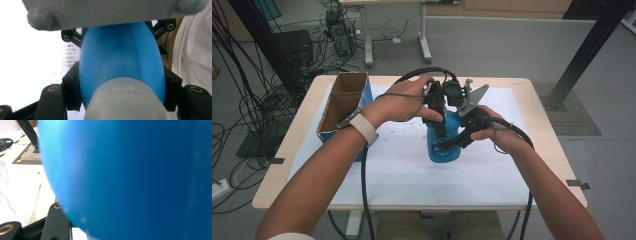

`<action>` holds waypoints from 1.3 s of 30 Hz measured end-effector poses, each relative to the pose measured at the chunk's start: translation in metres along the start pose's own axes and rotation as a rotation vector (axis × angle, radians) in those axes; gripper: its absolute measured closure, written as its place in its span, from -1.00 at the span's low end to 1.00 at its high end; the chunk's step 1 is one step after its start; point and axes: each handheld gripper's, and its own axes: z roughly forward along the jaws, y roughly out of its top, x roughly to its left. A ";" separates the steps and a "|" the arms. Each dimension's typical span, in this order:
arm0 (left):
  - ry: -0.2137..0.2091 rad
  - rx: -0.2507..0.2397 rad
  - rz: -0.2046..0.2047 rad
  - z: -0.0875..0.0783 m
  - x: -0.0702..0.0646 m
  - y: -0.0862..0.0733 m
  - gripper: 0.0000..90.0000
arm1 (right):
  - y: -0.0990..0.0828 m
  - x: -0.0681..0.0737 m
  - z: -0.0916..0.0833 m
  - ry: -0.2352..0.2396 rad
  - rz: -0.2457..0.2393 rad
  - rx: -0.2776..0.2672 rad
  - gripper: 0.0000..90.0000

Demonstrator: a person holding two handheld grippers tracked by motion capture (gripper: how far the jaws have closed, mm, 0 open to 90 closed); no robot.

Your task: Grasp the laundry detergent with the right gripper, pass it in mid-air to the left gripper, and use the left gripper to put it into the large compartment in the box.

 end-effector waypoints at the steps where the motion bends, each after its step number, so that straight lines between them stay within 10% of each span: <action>1: 0.001 0.000 0.002 0.000 0.000 0.000 -0.19 | 0.000 0.000 0.000 0.001 -0.002 0.002 -0.04; 39: 0.007 -0.012 -0.011 -0.003 -0.001 -0.001 -0.19 | 0.001 0.000 -0.001 -0.002 -0.008 0.000 -0.04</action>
